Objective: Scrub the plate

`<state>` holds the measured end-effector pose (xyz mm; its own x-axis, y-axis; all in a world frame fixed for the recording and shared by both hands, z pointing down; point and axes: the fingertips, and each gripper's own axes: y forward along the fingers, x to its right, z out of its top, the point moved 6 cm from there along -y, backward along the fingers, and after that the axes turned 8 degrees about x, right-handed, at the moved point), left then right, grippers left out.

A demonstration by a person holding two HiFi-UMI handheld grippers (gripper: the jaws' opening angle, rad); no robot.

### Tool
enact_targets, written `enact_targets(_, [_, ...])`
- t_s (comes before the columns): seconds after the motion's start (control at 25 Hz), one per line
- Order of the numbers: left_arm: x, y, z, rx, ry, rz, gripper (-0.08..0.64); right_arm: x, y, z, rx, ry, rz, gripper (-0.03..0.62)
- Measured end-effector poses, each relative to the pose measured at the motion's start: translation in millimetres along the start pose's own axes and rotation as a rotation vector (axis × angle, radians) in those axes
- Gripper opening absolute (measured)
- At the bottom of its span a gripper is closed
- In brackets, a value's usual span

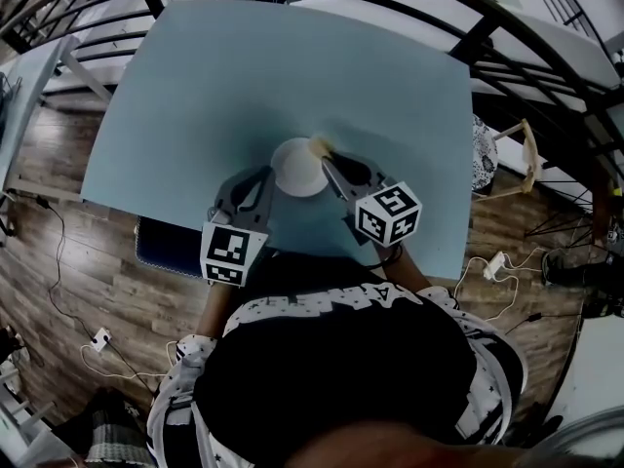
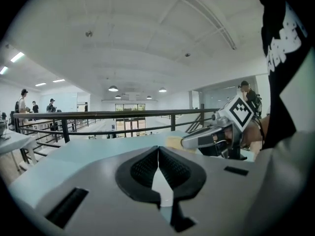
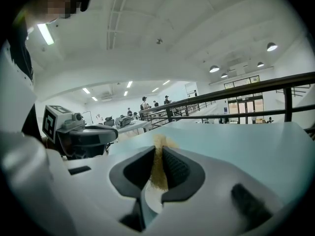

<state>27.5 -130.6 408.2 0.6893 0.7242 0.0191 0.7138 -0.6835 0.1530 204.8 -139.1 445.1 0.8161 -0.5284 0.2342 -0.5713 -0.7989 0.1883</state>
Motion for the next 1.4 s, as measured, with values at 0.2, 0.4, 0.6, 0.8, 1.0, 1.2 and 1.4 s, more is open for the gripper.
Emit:
enact_targets(0.2, [-2.8,1.3,1.5,0.01,-0.023,0.002,0.012,-3.3,-2.7,12.2,0.034,-0.002,0.008,0.052])
enact_targets(0.4, [-1.6,3.2,-0.4,0.006,-0.028,-0.002,0.014,-4.3,-6.8,19.4,0.06,-0.002,0.01,0.052])
enact_targets(0.6, [2.5,6.0,-0.3,0.001,-0.027,-0.012,0.014,-3.5,-11.0,22.7,0.065,-0.001,0.011,0.052])
enact_targets(0.8, [3.2,4.6,-3.0,-0.005,-0.025,-0.015,0.014,-9.8,-12.1,28.1,0.084,-0.003,0.031,0.052])
enact_targets(1.0, [3.5,5.8,-2.8,-0.007,-0.024,-0.018,0.014,-10.9,-11.6,31.1,0.091,0.004,0.04,0.052])
enact_targets(1.2, [2.6,4.3,-4.3,-0.013,-0.026,-0.011,0.014,-10.9,-10.0,29.6,0.087,0.008,0.045,0.052])
enact_targets(1.4, [2.0,2.0,-3.2,-0.012,-0.024,-0.007,0.014,-12.0,-10.2,29.2,0.084,0.015,0.047,0.052])
